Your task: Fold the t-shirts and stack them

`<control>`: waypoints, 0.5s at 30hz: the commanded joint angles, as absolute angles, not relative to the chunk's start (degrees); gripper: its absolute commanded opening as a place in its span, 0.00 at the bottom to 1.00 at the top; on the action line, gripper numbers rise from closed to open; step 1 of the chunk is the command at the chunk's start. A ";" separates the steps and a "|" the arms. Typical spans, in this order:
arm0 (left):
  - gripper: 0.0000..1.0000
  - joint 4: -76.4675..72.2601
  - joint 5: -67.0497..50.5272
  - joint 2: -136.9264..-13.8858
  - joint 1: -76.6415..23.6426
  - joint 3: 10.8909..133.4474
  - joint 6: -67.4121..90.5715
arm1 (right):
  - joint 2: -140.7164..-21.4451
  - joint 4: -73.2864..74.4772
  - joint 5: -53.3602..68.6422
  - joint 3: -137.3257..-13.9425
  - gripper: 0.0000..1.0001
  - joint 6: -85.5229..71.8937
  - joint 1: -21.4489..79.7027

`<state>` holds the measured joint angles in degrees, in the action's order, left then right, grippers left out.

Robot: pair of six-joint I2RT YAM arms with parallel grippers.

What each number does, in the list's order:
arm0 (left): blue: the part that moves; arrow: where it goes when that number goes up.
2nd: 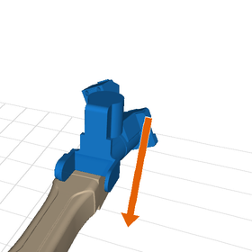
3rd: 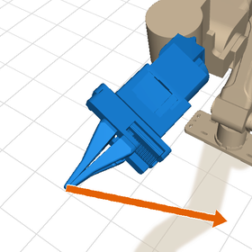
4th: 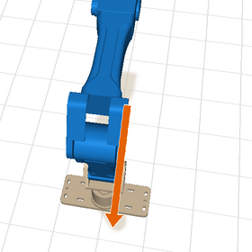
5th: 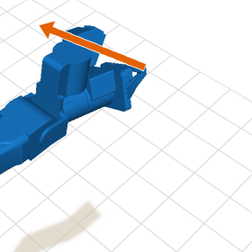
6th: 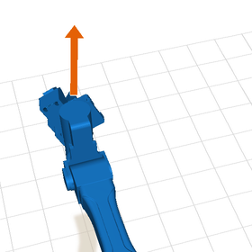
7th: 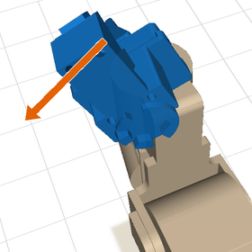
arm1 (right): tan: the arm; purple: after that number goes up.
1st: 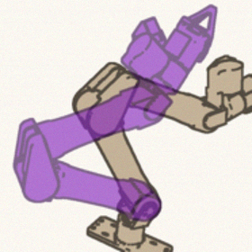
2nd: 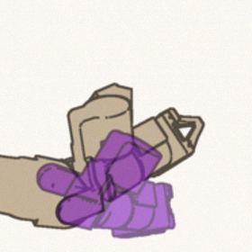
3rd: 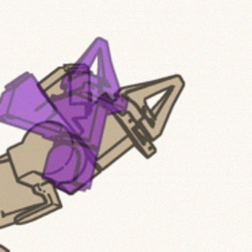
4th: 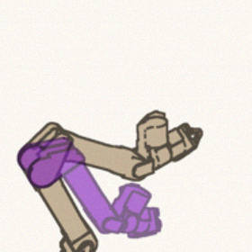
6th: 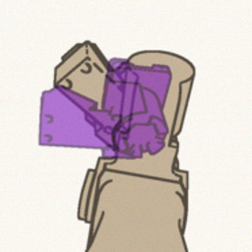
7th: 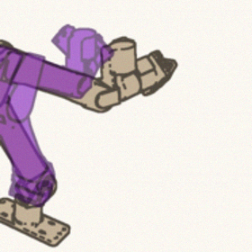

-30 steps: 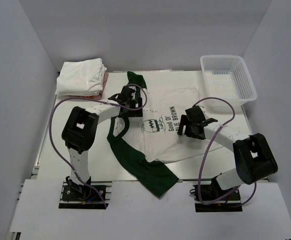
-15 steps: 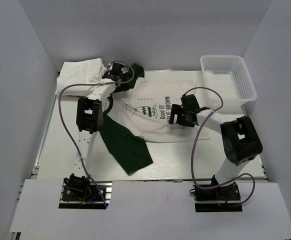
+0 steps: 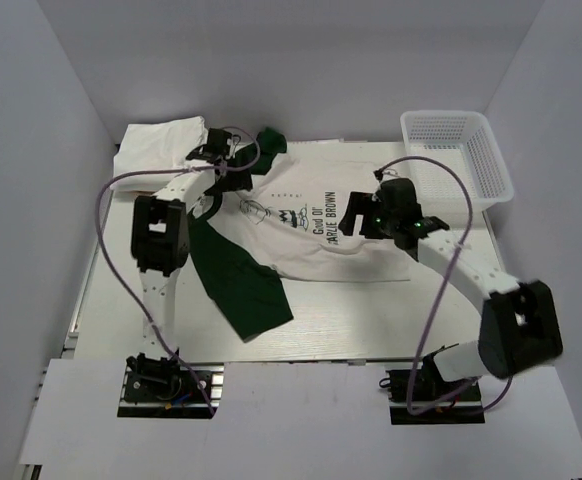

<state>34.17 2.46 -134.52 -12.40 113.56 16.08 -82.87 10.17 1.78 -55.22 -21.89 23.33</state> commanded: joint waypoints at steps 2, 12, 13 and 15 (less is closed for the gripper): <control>0.99 31.04 -5.42 -109.73 -14.06 88.44 24.07 | -74.37 10.88 -2.80 -50.37 0.90 -25.22 21.80; 0.99 38.05 -8.61 -70.17 -19.42 43.35 39.37 | -62.32 16.78 -10.87 -39.56 0.90 -31.64 17.76; 0.99 38.75 -9.48 -64.39 -19.42 39.07 39.37 | -61.79 17.48 -11.68 -39.12 0.90 -31.90 16.88; 0.99 40.77 -12.03 -60.05 -20.56 35.44 40.69 | -60.04 19.07 -14.05 -36.57 0.90 -32.61 16.17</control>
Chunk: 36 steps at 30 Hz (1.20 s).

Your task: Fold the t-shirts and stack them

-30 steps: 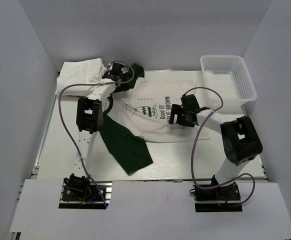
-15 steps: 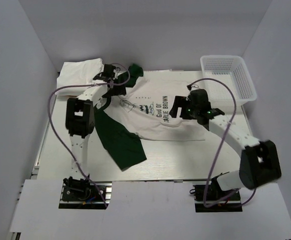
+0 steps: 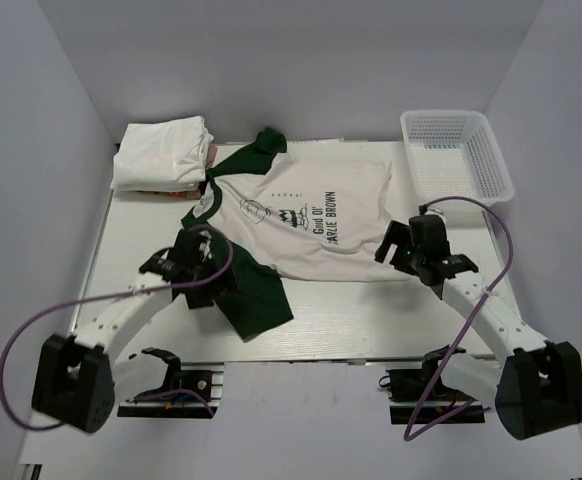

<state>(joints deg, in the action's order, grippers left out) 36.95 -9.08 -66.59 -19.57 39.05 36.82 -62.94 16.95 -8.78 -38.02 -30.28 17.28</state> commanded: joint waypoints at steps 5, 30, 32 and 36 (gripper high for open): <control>0.96 37.20 -16.79 -56.42 -22.49 26.02 44.38 | -60.73 16.98 -11.88 -32.96 0.90 -32.08 13.10; 0.00 46.11 -8.70 -59.78 -24.35 48.50 41.31 | -61.66 21.34 -1.50 -43.14 0.00 -28.91 10.72; 0.00 55.66 -6.69 -58.36 -24.35 52.79 41.31 | -56.55 29.41 -2.11 -45.07 0.00 -30.66 10.81; 0.00 67.12 -7.62 -57.83 -24.35 54.76 42.36 | -48.37 42.69 -4.82 -44.74 0.00 -33.47 10.46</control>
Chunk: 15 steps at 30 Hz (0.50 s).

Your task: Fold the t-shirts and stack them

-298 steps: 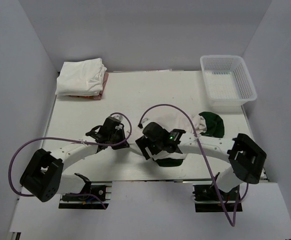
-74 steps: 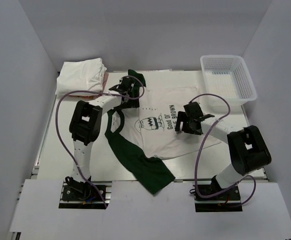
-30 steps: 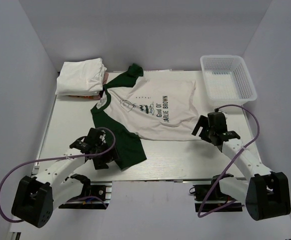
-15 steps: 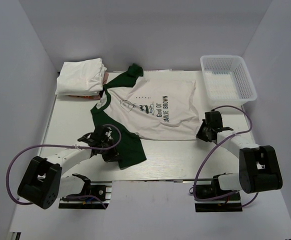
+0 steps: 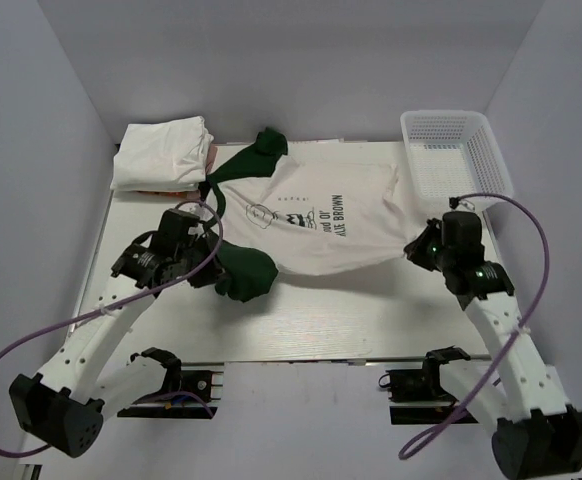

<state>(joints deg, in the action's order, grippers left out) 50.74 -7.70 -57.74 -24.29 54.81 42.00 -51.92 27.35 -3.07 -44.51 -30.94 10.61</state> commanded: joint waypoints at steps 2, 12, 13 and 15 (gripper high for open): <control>0.00 67.85 -11.93 -56.78 -24.35 50.92 42.36 | -46.16 45.86 -6.76 -43.51 0.00 -34.54 10.28; 1.00 75.23 -12.32 -52.11 -24.35 48.15 42.20 | -45.26 53.64 -8.44 -41.46 0.90 -34.47 10.46; 1.00 75.23 -11.35 -53.95 -24.35 51.38 41.67 | -45.44 52.48 -8.09 -42.35 0.90 -33.93 10.46; 1.00 68.60 -10.11 -56.58 -24.35 54.21 40.35 | -47.62 47.24 -5.20 -44.37 0.90 -30.87 10.63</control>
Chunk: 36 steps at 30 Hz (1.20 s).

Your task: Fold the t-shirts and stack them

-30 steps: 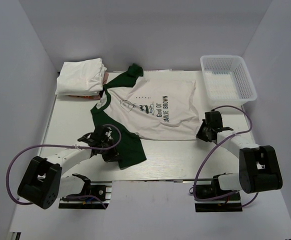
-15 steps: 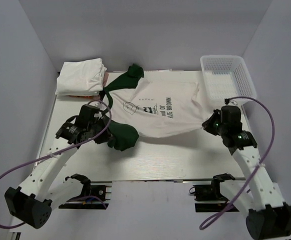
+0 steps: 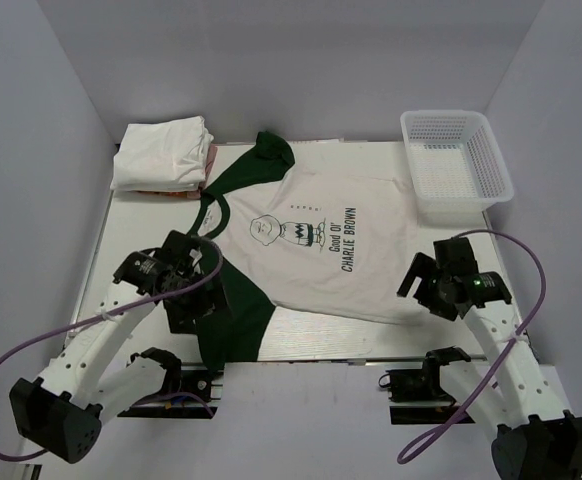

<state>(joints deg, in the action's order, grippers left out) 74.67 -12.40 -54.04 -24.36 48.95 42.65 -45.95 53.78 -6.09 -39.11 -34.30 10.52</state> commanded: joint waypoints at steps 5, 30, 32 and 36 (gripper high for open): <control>1.00 47.58 -11.87 -61.95 -24.35 54.23 36.40 | -52.82 37.38 -1.70 -45.70 0.90 -27.86 10.81; 1.00 40.55 3.26 -137.80 -19.34 126.39 19.17 | -119.95 27.77 -11.42 -94.62 0.90 -23.12 19.42; 1.00 37.02 0.11 -137.81 -18.55 124.63 18.38 | -123.73 28.65 -12.39 -97.11 0.90 -22.41 19.16; 1.00 32.97 -3.43 -142.98 -17.31 125.76 16.00 | -129.63 31.90 -13.10 -106.86 0.90 -21.36 18.90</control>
